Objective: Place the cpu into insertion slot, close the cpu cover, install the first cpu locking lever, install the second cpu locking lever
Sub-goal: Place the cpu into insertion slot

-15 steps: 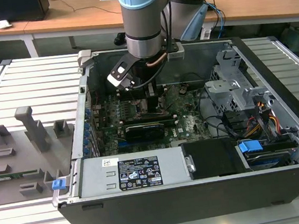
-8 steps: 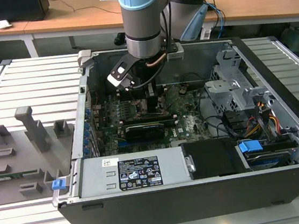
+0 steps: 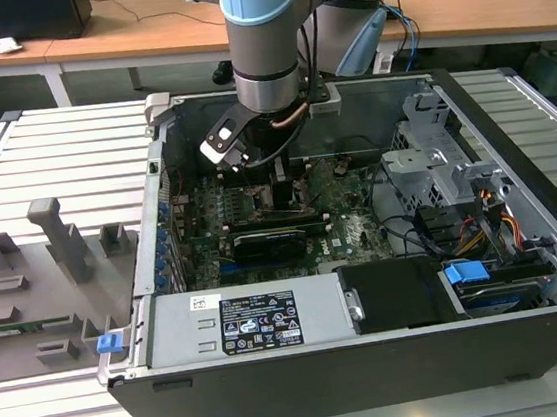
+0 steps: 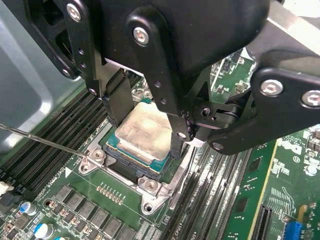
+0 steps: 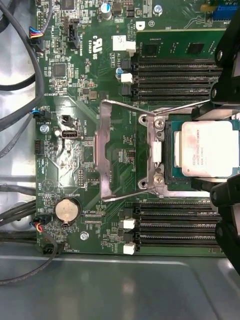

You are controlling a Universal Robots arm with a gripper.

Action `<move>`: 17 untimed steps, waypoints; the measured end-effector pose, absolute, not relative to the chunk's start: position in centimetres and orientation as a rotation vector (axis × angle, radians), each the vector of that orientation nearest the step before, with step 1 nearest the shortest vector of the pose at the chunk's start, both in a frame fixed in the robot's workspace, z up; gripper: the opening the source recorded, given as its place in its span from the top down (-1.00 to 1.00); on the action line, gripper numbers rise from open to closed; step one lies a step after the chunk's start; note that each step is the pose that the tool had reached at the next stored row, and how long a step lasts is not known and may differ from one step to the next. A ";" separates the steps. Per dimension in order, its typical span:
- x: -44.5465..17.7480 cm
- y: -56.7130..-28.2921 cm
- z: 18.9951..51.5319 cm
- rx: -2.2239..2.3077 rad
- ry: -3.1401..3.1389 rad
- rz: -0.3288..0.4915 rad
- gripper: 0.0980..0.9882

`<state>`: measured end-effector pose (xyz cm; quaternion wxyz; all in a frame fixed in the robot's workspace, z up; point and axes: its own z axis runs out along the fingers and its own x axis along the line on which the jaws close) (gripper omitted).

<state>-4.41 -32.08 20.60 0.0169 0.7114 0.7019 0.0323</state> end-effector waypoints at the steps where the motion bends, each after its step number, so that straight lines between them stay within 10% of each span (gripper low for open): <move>1: -4.4 -32.0 20.5 2.212 2.181 0.100 0.00; 17: -4.4 -32.0 19.9 2.212 2.180 0.100 0.00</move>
